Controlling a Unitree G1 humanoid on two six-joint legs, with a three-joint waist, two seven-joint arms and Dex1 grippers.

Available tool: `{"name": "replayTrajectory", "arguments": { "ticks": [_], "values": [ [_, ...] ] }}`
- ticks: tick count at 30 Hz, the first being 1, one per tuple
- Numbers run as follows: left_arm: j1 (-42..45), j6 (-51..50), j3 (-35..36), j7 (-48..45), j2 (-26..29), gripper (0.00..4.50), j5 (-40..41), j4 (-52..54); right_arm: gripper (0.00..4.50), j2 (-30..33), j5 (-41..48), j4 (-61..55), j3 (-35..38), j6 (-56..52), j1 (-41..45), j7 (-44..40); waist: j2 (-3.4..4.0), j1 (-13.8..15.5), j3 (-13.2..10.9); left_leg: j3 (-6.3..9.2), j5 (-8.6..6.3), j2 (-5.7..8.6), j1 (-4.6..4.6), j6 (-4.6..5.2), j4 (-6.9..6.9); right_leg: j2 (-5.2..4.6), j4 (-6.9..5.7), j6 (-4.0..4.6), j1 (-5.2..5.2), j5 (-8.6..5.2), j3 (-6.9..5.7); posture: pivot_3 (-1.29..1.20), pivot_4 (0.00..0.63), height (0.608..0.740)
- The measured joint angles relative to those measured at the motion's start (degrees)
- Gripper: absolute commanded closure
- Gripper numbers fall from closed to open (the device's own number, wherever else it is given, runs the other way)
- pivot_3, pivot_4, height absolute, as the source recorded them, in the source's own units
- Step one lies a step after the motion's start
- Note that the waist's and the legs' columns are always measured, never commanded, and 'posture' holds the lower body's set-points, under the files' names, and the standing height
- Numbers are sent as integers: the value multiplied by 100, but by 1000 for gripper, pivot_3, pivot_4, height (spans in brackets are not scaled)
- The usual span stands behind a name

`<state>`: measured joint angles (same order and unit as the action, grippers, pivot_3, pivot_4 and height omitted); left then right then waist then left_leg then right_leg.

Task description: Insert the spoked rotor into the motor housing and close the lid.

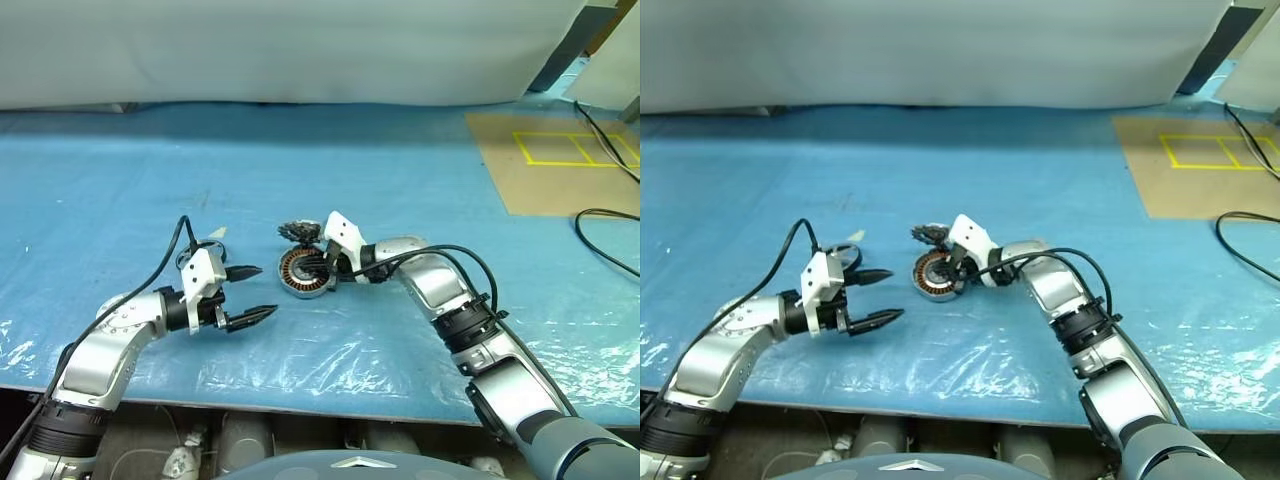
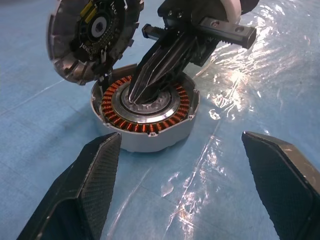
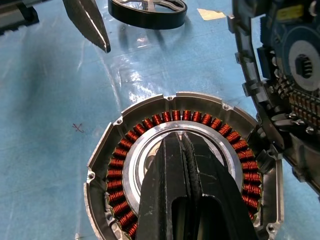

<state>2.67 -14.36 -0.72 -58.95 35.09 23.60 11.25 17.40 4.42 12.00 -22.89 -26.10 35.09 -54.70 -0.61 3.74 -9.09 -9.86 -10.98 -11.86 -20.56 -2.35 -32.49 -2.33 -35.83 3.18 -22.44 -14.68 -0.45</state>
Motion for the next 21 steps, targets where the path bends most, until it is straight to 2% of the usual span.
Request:
{"name": "replayTrajectory", "arguments": {
  "ticks": [3,7,15,21],
  "values": [
    [2,-11,0,1,-18,453,2,0,4486,-2,-21,8,-14,9,-21,63,0,4,0,-2,-1,-2,46,1,18,-5,9,-1,34,-3,8,0,150,740],
    [2,-12,0,0,-19,453,1,0,4486,-24,122,-17,142,-123,-34,16,1,9,-1,-7,-1,-1,47,1,21,-6,12,-1,32,-3,17,0,150,740],
    [77,-9,0,-1,-32,453,-2,-36,4486,-210,1085,-332,903,-770,-14,-216,2,15,-1,-8,1,3,-52,0,19,2,4,-25,-58,15,6,0,150,740],
    [89,-7,1,2,-36,453,-2,-64,4486,-172,932,-341,704,-707,-1,-176,2,11,-1,-7,0,3,-53,-2,29,2,7,-24,-58,14,-5,0,150,740]
  ]
}}
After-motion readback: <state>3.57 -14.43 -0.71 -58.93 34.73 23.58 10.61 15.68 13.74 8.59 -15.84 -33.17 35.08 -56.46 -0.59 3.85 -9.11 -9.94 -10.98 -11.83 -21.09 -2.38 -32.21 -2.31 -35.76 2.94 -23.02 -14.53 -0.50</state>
